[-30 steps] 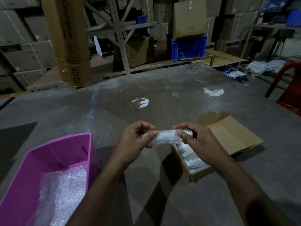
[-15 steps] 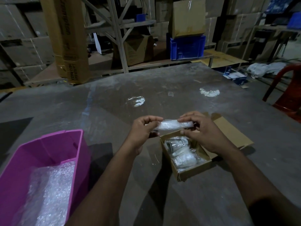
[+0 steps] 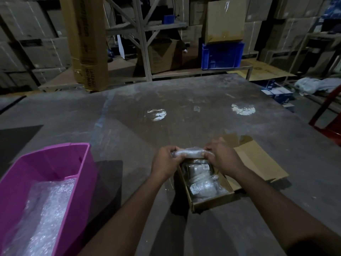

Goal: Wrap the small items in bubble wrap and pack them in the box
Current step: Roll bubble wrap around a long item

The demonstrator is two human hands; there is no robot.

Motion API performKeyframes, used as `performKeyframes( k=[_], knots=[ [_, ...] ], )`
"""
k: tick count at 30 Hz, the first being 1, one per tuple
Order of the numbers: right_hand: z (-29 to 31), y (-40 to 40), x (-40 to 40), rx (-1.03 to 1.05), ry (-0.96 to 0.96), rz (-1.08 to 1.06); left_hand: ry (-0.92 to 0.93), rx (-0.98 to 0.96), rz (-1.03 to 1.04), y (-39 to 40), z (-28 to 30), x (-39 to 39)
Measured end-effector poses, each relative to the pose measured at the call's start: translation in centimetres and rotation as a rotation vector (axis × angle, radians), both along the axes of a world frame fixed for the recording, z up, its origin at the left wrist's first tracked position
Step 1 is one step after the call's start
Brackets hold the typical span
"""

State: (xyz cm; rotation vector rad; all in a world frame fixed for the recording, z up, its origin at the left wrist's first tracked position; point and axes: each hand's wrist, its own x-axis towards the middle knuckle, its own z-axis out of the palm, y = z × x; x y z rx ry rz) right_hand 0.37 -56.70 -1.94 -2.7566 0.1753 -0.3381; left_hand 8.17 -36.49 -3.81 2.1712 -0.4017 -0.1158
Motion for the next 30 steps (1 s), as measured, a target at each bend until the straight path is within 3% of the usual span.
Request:
performKeyframes(
  k=[2, 12, 18, 26, 30],
  knots=[
    [-0.3, -0.1, 0.3, -0.061, 0.009, 0.016, -0.079, 0.125, 0.027, -0.2, -0.6, -0.1],
    [-1.3, 0.0, 1.4, -0.217, 0.052, 0.027, -0.308, 0.35, 0.071, -1.1, -1.4, -1.2],
    [-2.6, -0.1, 2.2, -0.29, 0.054, 0.074, -0.343, 0.428, 0.113, -1.9, -1.1, -1.4],
    [-2.7, 0.0, 2.7, -0.364, 0.076, 0.094, -0.484, 0.773, 0.043, -2.5, 0.0, -1.7],
    [-2.8, 0.0, 2.9, -0.326, 0.084, 0.083, -0.486, 0.831, 0.02, -2.8, -0.1, -1.8]
  ],
)
